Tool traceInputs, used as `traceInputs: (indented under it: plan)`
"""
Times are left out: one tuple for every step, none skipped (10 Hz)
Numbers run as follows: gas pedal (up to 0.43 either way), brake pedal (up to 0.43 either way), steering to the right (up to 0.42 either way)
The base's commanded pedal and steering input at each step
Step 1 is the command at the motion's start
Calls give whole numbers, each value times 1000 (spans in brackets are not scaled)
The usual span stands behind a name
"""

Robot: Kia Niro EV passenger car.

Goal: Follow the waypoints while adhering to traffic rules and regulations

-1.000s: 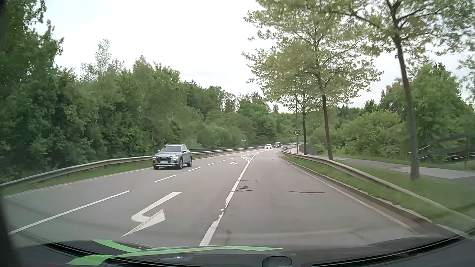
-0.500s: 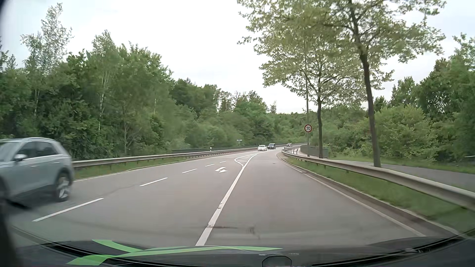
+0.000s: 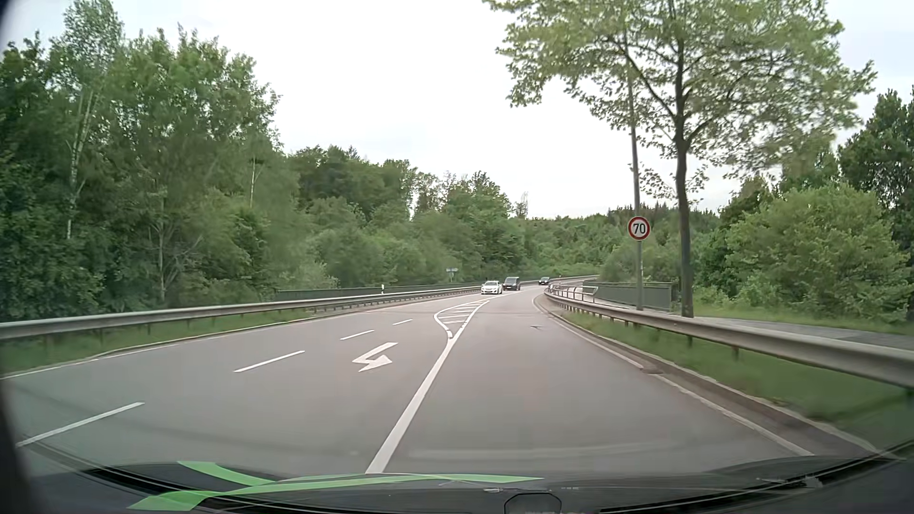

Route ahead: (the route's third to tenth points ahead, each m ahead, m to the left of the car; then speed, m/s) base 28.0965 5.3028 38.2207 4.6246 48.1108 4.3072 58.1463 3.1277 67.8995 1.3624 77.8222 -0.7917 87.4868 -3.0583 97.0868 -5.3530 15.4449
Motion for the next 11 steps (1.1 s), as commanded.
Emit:
traceInputs:
  plan:
    - [20,0,5]
    - [20,0,4]
    - [20,0,4]
    - [20,0,4]
    - [20,0,4]
    - [20,0,4]
    - [20,0,4]
    - [20,0,4]
    - [20,0,4]
    - [20,0,4]
    - [20,0,4]
